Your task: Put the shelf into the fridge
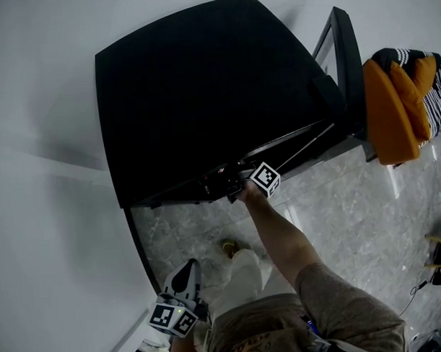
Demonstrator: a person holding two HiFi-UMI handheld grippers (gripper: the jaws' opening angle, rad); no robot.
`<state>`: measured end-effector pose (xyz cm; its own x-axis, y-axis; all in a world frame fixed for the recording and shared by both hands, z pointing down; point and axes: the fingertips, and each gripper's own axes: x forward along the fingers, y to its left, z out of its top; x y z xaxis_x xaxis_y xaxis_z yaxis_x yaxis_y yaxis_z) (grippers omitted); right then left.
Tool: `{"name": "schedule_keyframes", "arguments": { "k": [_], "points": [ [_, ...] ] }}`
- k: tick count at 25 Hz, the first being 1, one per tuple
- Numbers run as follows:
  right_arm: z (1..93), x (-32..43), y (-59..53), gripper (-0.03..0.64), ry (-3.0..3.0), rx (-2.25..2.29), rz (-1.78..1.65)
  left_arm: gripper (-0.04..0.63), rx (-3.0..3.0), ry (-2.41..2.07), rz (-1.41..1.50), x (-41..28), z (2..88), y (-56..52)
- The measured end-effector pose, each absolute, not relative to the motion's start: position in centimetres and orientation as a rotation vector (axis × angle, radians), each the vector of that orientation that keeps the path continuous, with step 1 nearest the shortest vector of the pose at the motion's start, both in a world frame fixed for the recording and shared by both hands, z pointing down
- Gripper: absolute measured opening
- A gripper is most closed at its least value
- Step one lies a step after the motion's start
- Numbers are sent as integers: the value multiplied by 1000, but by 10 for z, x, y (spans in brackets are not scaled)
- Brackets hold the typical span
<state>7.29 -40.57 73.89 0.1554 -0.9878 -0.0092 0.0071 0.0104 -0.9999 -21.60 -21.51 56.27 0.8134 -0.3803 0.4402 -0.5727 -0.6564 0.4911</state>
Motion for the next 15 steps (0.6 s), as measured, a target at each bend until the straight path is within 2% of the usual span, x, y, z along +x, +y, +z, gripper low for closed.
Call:
{"name": "schedule_keyframes", "arguments": {
  "k": [15],
  "points": [
    [732,53,-320,21,1104,-1253,-1266,5,2428,-623,313,-182,525,-221]
  ]
}}
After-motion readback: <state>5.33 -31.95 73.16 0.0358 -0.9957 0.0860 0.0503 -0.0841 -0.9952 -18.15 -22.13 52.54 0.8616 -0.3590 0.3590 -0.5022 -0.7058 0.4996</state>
